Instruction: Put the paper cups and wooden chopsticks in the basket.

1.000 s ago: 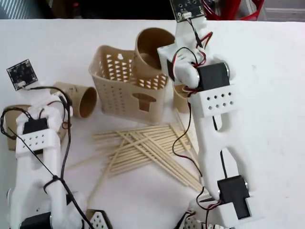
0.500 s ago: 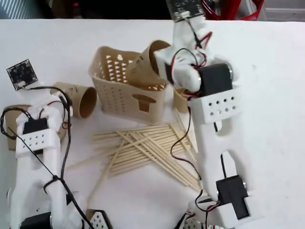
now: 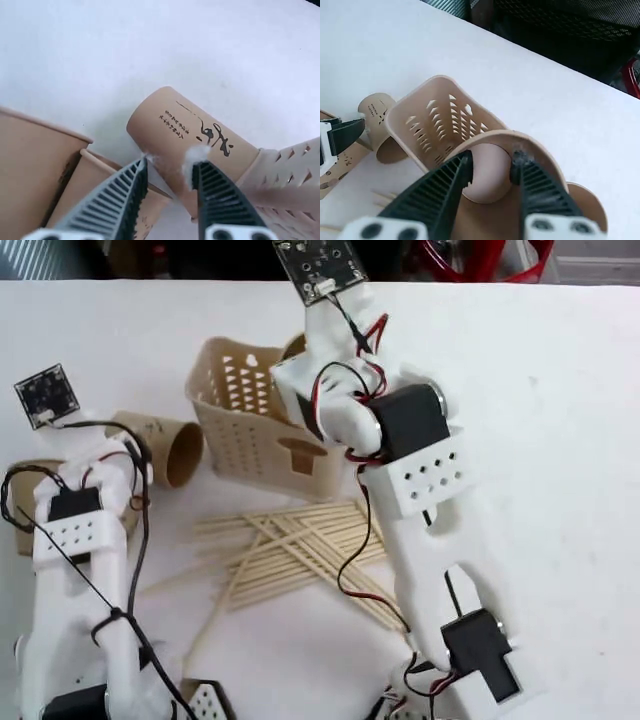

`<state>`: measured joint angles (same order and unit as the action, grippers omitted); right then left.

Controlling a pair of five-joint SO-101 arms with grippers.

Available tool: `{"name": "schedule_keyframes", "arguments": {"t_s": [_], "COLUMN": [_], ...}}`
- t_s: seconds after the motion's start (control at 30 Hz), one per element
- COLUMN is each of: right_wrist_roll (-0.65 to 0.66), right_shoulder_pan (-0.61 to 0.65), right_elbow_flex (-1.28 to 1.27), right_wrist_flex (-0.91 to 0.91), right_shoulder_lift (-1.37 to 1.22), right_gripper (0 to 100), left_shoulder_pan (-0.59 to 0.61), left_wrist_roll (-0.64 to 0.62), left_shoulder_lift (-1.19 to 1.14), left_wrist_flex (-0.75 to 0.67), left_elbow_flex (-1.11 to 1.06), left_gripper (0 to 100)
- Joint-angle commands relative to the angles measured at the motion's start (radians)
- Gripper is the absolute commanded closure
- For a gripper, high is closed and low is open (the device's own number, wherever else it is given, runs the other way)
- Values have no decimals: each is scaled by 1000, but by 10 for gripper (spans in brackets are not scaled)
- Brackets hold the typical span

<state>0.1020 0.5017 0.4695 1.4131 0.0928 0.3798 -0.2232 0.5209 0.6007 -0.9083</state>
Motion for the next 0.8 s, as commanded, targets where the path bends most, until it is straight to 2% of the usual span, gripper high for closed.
{"name": "schedule_keyframes", "arguments": {"t_s": [0.0,0.43,0.77], "right_wrist_roll": [3,3,5], "right_shoulder_pan": [7,10,81], "right_elbow_flex": [57,68,2], "right_wrist_flex": [-22,-84,-160], "right_shoulder_lift": [15,12,-93], "right_gripper": [858,857,858], "left_shoulder_pan": [1,1,1], "left_wrist_roll": [15,18,18], "left_shoulder_lift": [31,30,28], "left_wrist_flex": [-20,-20,-20], "left_elbow_flex": [6,6,6], "left_gripper": [835,835,835]}}
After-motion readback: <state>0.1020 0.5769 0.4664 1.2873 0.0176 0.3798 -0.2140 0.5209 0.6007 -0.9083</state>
